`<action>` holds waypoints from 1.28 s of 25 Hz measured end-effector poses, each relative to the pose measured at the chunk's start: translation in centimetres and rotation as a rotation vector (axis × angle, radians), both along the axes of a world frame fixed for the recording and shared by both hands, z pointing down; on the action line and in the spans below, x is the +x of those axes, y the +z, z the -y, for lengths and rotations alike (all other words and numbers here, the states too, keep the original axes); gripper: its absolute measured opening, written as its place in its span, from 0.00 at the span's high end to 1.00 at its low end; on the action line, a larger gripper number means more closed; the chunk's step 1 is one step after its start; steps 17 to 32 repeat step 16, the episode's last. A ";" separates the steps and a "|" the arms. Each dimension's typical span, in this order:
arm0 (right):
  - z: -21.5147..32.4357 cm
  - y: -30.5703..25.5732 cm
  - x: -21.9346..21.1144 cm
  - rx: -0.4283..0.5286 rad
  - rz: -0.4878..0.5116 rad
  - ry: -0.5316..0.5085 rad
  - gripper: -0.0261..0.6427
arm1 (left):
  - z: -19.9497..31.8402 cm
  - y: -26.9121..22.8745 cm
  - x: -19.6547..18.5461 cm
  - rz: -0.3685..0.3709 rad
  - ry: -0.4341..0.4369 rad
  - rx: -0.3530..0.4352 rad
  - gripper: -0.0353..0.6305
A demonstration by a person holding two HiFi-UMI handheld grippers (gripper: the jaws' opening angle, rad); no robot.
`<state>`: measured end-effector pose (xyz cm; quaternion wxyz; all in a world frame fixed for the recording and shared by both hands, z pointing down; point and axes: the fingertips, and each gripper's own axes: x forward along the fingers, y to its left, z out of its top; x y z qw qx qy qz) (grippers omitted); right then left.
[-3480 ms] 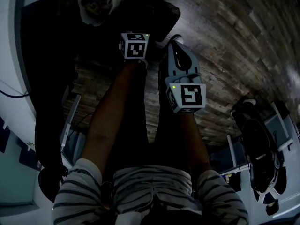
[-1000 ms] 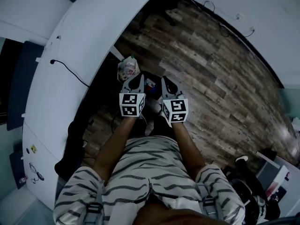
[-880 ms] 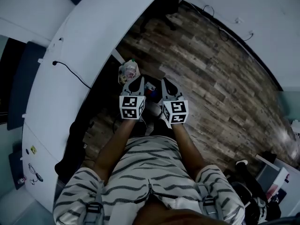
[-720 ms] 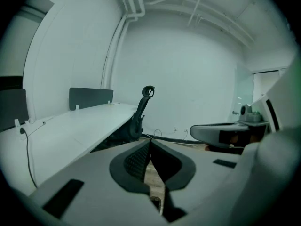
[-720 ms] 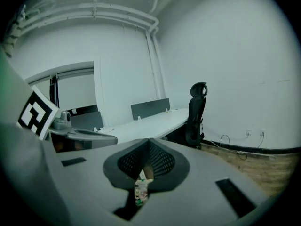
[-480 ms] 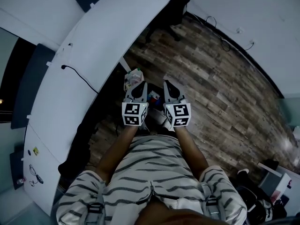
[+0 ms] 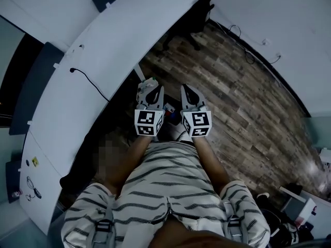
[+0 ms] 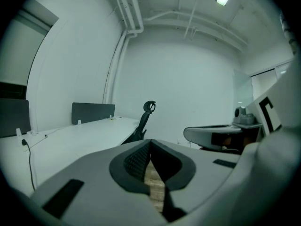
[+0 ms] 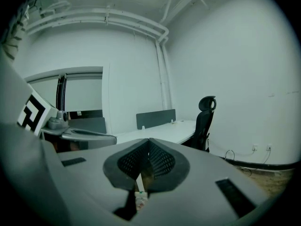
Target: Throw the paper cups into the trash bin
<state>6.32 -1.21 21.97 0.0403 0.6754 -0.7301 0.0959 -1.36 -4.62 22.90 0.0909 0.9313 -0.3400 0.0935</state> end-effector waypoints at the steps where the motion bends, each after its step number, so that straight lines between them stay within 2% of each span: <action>1: 0.2 -0.1 0.1 0.005 -0.005 -0.002 0.95 | 0.1 -0.1 0.1 -0.004 -0.003 0.004 0.91; 16: 2.9 -2.3 1.3 0.065 0.004 -0.011 0.95 | 2.8 -2.6 0.9 -0.039 -0.006 0.074 0.91; 32: 2.9 -2.3 1.3 0.065 0.004 -0.011 0.95 | 2.8 -2.6 0.9 -0.039 -0.006 0.074 0.91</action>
